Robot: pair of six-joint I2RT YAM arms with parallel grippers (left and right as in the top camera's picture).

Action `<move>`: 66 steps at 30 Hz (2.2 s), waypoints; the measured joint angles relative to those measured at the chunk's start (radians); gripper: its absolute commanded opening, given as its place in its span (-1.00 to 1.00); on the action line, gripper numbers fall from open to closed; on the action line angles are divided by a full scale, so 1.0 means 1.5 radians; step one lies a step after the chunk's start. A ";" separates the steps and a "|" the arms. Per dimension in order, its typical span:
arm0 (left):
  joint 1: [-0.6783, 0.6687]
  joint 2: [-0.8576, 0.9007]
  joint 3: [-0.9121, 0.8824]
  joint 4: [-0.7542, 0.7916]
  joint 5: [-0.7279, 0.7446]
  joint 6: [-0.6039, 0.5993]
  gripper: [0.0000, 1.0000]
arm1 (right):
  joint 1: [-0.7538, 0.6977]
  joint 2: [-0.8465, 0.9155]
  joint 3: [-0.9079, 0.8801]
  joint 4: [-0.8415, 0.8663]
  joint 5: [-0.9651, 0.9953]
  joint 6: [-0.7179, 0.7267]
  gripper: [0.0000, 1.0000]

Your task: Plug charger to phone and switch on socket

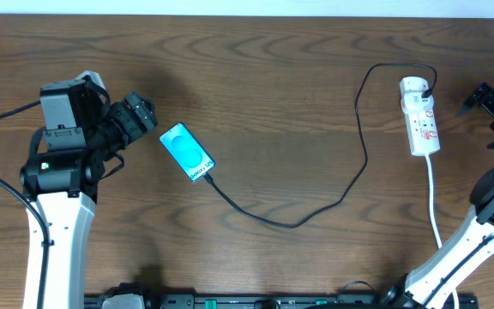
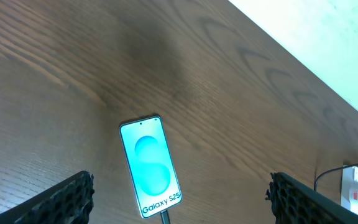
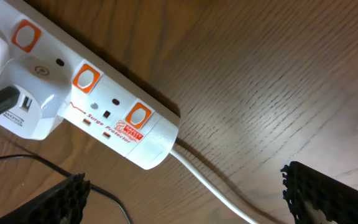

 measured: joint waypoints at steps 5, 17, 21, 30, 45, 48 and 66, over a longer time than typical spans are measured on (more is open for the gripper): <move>0.000 0.000 0.000 0.000 0.000 0.000 0.81 | 0.002 0.013 0.000 0.000 -0.025 -0.001 0.98; 0.000 0.000 0.000 0.001 0.000 0.000 0.81 | 0.004 0.066 0.000 0.018 -0.057 -0.011 0.98; 0.000 0.000 0.000 0.001 0.000 0.000 0.81 | 0.004 0.066 0.000 0.019 -0.067 -0.018 0.98; 0.000 0.000 0.000 0.001 0.000 0.000 0.81 | 0.004 0.066 0.000 0.018 -0.080 -0.033 0.98; 0.000 0.000 0.000 0.001 0.000 0.000 0.82 | 0.004 0.066 0.000 0.018 -0.082 -0.047 0.99; 0.000 0.000 0.000 0.001 0.000 0.000 0.82 | 0.004 0.066 0.000 0.018 -0.082 -0.047 0.98; 0.000 0.000 0.000 0.001 0.000 0.000 0.82 | 0.004 0.066 0.000 0.045 -0.083 -0.117 0.97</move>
